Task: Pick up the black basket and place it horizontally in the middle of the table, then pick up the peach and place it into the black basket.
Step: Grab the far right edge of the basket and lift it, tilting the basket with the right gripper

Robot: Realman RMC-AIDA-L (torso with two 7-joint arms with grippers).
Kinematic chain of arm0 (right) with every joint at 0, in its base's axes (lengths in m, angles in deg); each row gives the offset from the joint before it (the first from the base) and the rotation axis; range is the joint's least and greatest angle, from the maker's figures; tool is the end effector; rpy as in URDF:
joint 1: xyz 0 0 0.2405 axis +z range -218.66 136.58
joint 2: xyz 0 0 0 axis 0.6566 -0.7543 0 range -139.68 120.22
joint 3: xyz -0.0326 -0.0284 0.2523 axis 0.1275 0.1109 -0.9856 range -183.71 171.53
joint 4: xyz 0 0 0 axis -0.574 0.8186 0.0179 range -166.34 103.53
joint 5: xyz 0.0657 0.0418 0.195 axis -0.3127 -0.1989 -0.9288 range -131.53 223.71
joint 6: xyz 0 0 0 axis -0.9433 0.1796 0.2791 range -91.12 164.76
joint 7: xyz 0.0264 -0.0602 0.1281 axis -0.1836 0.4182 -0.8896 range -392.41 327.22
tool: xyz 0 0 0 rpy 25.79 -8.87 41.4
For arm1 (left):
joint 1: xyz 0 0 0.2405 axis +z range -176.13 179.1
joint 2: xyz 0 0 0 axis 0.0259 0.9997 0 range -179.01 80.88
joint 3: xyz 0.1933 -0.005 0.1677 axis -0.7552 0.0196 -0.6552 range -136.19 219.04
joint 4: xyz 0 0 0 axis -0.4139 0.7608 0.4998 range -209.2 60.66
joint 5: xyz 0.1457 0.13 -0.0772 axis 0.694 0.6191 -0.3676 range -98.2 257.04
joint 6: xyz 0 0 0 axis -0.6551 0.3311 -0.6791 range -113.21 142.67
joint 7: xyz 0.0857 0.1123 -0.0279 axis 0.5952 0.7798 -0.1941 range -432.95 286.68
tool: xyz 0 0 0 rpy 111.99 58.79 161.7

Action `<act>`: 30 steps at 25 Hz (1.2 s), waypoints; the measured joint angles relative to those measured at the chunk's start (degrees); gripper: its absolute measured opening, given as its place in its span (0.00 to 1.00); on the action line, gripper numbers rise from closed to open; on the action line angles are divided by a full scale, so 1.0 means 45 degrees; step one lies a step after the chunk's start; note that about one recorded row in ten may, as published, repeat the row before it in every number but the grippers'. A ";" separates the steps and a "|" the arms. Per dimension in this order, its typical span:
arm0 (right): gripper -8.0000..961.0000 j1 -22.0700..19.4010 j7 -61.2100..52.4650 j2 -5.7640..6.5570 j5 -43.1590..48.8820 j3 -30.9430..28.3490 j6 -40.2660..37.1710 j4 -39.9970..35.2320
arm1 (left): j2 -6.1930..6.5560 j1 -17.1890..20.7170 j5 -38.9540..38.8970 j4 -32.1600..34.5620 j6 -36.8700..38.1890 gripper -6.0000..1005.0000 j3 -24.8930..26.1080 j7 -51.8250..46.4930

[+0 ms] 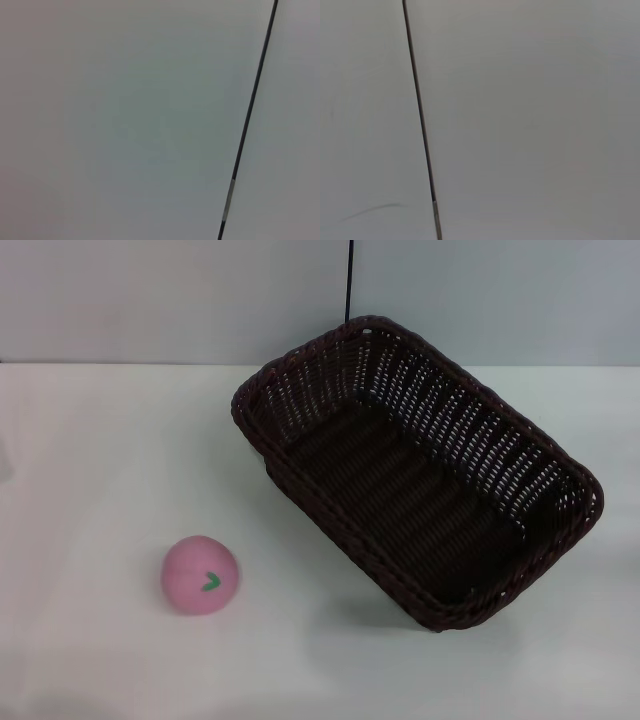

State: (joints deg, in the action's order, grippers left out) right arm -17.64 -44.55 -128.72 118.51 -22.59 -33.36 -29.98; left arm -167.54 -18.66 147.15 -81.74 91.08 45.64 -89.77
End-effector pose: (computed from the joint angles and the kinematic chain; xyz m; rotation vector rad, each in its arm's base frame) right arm 0.3997 0.2972 0.0514 -1.0964 0.7097 0.6277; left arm -0.3862 0.2776 0.0265 -1.1729 -0.7532 -0.7666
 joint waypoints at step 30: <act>0.67 -0.0140 -1.8590 0.0864 0.6813 0.7932 -0.4759 -1.1568 | 0.0041 -0.0009 0.0123 0.0004 -0.0444 0.67 -0.0232 -0.0816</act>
State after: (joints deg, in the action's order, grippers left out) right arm -18.27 -128.20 -124.83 149.17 13.11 -54.77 -82.03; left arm -167.36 -18.70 147.70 -81.72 89.09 44.60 -93.44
